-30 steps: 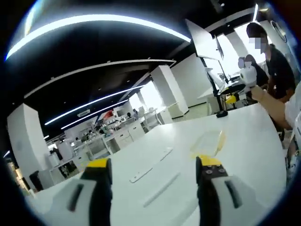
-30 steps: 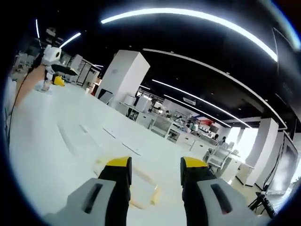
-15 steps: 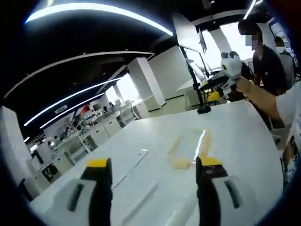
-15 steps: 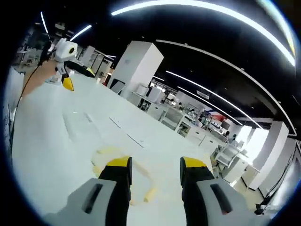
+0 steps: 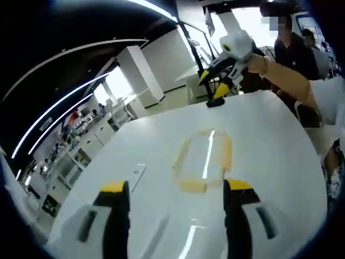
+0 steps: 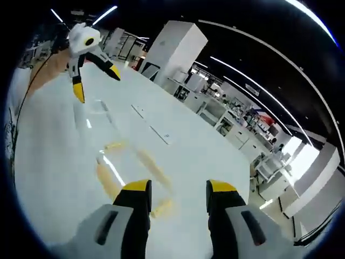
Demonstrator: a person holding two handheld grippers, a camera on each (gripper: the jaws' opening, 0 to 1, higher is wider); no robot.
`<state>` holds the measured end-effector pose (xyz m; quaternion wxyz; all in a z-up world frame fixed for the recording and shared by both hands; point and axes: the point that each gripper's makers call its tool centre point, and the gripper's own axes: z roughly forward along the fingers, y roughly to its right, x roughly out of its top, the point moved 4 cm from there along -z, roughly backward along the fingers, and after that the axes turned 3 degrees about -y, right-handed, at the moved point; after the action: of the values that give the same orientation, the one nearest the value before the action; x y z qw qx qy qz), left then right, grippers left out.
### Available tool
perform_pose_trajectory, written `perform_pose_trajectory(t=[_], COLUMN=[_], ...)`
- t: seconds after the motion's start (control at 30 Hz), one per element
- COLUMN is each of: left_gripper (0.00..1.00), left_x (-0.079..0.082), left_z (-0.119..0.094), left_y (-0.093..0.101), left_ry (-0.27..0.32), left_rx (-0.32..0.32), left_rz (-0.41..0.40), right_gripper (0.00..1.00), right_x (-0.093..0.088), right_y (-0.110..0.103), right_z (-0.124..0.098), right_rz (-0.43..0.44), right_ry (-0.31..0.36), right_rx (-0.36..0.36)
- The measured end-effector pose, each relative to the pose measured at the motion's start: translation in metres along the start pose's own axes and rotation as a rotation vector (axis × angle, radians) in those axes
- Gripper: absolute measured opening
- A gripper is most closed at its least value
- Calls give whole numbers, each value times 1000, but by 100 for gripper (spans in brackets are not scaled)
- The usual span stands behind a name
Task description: Snap each plastic latch of the storage box into its locked position after aligning the lid with the box until every specified latch is closed and the lid sits flush.
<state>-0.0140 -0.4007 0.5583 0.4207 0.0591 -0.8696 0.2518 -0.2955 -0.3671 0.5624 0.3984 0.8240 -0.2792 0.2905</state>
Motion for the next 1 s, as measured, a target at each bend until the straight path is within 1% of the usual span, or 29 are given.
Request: perform_pose_trajectory(t=[0.07,0.13,0.2,0.27,0.33,0.4,0.47,0.53,0.6,0.67,0.73,0.77,0.83,0.87,0.9,1.0], left_gripper=[71,71,70,68,68,67,67,67,66,65,64,64,63,63,63,62], left_x=[1,-1,-4,-6,-8,-11,-13,-16,-19,-24,-29,-33,-36,-37,-39,-40], left_z=[6,15,25,35,44,50,56,61,66,73,79,83,89,92,95,102], left_y=[1,2,2,0,-2,-3,-2,1,4,6,7,9,11,13,16,24], left_ry=[-10,-42,-78,-109,-143,-182,-207,-231,-256,-285,-311,-326,-340,-346,-350,-356], left_rx=[-13,-39,-50,-63,-74,-85,-98,-118,-140,-156,-167,-177,-188,-198,-214,-251], left_rz=[1,9,13,18,24,42,52,54,61,66,66,65,65,63,60,55], right_gripper=[41,41,41,41,41,42,43,42,42,43,45,46,47,48,49,53], right_x=[-3,-7,-14,-23,-29,-32,-35,-43,-51,-58,-61,-63,-70,-75,-78,-84], right_y=[0,-1,0,4,2,0,-2,-6,-9,-13,-14,-15,-14,-12,-13,-15], right_z=[6,14,22,29,35,41,45,50,54,55,60,60,63,64,65,67], right_rz=[-22,-64,-105,-127,-161,-185,-199,-231,-293,-327,-322,-328,-322,-342,-349,-330], right_ry=[-24,-60,-121,-211,-258,-278,-292,-330,-361,-392,-400,-410,-446,-474,-487,-491], right_rx=[35,78,107,104,134,172,198,269,324,374,388,407,419,418,426,459])
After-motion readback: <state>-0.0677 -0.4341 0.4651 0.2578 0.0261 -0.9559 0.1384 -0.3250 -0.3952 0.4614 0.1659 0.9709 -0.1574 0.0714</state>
